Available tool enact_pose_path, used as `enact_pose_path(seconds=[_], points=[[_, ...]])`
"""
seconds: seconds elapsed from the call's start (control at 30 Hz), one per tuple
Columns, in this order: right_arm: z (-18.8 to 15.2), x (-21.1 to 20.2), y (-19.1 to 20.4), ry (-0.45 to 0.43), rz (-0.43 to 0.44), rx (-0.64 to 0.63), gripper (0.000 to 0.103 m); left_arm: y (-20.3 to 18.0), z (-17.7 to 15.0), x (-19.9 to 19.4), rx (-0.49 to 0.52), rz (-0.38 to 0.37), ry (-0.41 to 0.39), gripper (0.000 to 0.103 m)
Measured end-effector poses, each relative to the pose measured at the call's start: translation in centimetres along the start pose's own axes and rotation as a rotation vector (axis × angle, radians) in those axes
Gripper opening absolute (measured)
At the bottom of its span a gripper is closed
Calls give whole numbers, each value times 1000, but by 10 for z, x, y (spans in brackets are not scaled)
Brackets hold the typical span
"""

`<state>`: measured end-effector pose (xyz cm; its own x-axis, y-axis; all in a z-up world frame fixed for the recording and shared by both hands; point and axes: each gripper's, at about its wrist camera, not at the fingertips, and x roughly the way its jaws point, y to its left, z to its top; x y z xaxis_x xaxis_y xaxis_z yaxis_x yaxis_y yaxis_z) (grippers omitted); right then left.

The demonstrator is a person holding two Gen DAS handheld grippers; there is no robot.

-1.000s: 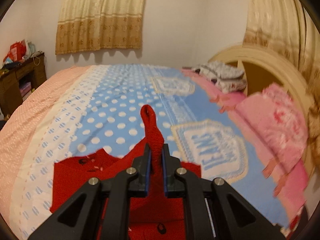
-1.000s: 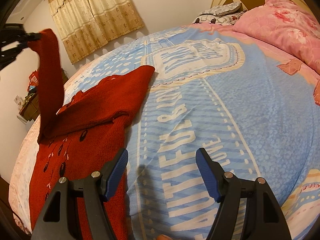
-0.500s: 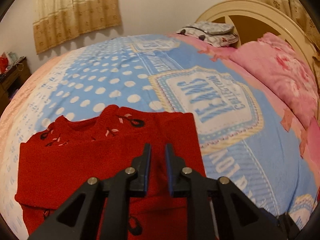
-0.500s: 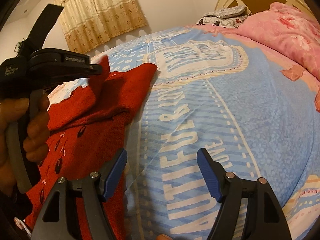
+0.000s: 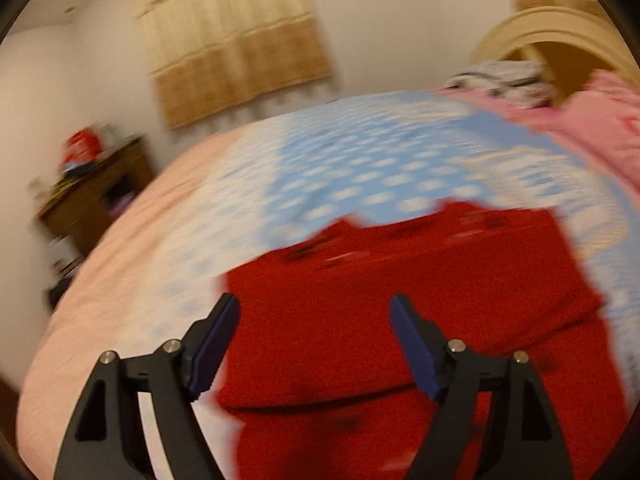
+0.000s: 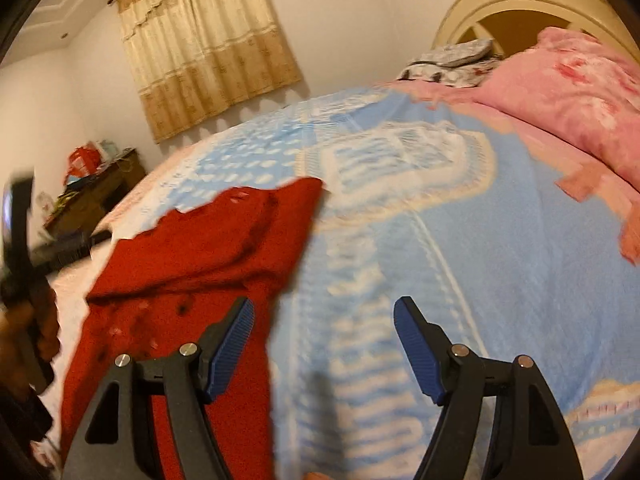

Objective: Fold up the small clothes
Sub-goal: 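Lay the sleeve side onto the body and open the left gripper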

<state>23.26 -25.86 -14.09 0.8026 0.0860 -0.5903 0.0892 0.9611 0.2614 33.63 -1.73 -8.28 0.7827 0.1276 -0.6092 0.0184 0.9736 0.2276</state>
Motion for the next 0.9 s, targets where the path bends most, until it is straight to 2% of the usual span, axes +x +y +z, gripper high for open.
enact_pose_path(seconds=[0.1,0.17,0.27,0.33,0.43,0.47,0.5,0.53,0.67,0.77,0.83,0.9], points=[[26,18,21,16,26,-39,73,45,-12,24,-99,72,64,80],[37,34,33,41,39,-51,72,65,-20,38,-155,81,107,80],[45,70,50,105,28,-72,63,71,-32,51,-180,74,149,80],[43,97,59,168,19,-94,62,73,-41,57,-194,68,171,80],[36,121,63,202,-18,-107,54,76,-47,63,-208,55,187,80],[34,125,63,209,-30,-111,38,77,-50,63,-210,50,188,80],[32,127,61,209,-44,-116,22,77,-52,63,-212,43,186,81],[32,124,60,202,-34,-115,22,78,-53,63,-212,38,186,81],[33,101,59,146,-39,-139,8,84,-57,63,-236,12,190,85],[32,92,51,140,-59,-113,8,86,-58,65,-241,5,191,90],[25,100,46,168,-94,-105,8,86,-58,67,-238,7,201,91],[21,105,41,172,-87,-71,8,85,-58,67,-235,9,201,91]])
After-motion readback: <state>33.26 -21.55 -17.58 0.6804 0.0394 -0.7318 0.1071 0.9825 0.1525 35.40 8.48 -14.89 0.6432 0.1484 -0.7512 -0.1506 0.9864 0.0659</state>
